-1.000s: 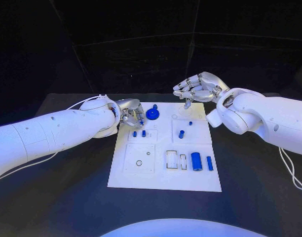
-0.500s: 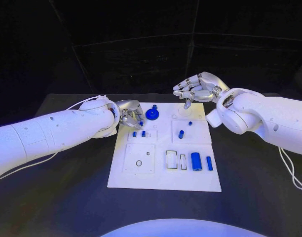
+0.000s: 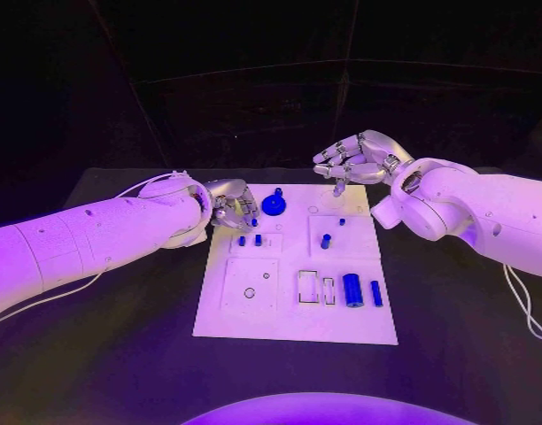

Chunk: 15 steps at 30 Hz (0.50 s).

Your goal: Assemble the parts on the task board

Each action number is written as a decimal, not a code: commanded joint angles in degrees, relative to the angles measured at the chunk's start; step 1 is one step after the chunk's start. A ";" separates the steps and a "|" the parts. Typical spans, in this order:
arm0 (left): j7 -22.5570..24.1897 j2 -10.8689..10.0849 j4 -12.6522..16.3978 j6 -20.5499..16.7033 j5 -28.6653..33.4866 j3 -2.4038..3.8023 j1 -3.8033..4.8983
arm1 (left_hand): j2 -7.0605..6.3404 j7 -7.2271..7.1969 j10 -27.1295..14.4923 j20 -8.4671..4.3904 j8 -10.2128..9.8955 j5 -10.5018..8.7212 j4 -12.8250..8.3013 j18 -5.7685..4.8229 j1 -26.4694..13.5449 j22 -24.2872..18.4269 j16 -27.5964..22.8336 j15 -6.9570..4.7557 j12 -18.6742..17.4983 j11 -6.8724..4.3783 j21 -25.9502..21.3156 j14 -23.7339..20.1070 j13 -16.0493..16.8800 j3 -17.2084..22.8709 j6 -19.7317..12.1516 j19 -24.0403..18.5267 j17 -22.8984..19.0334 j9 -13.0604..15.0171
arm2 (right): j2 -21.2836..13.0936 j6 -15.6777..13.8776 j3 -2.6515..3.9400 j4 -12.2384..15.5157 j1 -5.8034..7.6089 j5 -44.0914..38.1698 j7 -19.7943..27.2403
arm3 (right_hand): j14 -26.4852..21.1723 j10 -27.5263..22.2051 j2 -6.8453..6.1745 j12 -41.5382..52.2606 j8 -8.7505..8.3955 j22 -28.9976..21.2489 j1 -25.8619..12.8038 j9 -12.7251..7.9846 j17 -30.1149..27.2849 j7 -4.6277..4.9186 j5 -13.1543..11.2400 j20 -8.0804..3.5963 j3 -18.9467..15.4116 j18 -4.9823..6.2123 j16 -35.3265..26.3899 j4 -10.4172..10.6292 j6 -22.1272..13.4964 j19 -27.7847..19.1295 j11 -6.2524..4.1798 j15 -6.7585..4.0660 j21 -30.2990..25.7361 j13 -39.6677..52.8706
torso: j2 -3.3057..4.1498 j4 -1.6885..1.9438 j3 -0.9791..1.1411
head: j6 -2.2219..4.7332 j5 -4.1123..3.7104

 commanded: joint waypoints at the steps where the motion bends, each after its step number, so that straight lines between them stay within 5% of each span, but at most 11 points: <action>1: -0.71 -0.99 0.55 -1.42 1.59 0.06 0.07 | -0.13 -0.02 -1.40 0.65 -0.05 -0.09 -0.12 -0.22 0.54 -0.27 0.30 0.65 -0.62 0.30 -0.66 -0.06 -0.05 -0.56 -0.56 -0.04 -0.17 -0.37 | -0.25 3.37 0.03 -0.63 0.09 -7.10 -3.21 | 2.61 -0.51 -0.07 -3.33 0.70 0.93 3.12 -0.01 1.27 0.07 -1.80 -0.44 1.92 0.73 2.49 -1.45 0.31 2.08 0.01 -0.38 1.57 -2.97 | -0.04 0.11 -0.04 | 0.15 -0.09; 5: -0.60 -2.42 1.30 -2.14 3.16 0.08 0.07 | -0.04 0.03 -1.72 0.71 0.03 -0.08 -0.20 -0.17 0.65 -0.46 0.34 0.70 -0.72 0.37 -0.92 -0.05 -0.03 -0.70 -0.56 -0.09 -0.17 -0.45 | -0.82 4.22 0.03 -0.95 0.09 -12.16 -5.07 | 6.85 1.78 -0.62 -7.61 1.16 2.71 5.21 -0.02 10.41 -0.38 -3.65 -1.13 4.42 0.67 14.26 -2.72 1.79 4.43 -0.20 -0.95 4.54 -7.28 | -0.07 0.17 -0.02 | 0.21 -0.06; 9: 0.46 -4.69 2.71 -3.63 7.64 0.13 0.10 | 0.14 0.15 -1.77 0.74 0.17 -0.06 -0.23 -0.09 0.72 -0.75 0.40 0.72 -0.69 0.39 -1.30 -0.01 0.01 -0.78 -0.38 -0.17 -0.14 -0.49 | -1.77 4.34 0.02 -0.78 0.08 -19.45 -7.51 | 9.38 4.71 -1.41 -11.04 1.44 12.17 5.80 -0.07 17.78 -0.79 -4.40 -1.57 6.80 -0.52 23.46 -3.49 3.83 7.27 -0.95 -1.37 13.04 -10.68 | -0.04 -0.01 -0.10 | 0.39 -0.08; 15: 8.69 -8.89 5.39 -9.49 26.75 0.13 0.14 | 1.27 0.85 2.37 0.75 2.09 -0.05 0.83 0.52 -0.56 -3.02 0.14 0.62 1.77 0.14 -4.42 -0.31 0.72 -1.22 2.85 -1.00 -1.17 -0.37 | -3.70 3.61 0.01 1.19 -0.25 -34.22 -11.70 | 10.14 7.69 -2.93 -15.61 1.02 22.75 5.49 -0.22 23.43 -1.42 -4.59 -1.69 10.08 -1.91 30.43 -4.41 6.23 8.90 -1.25 -1.56 22.15 -14.30 | -0.06 -0.04 -0.09 | 0.91 -1.38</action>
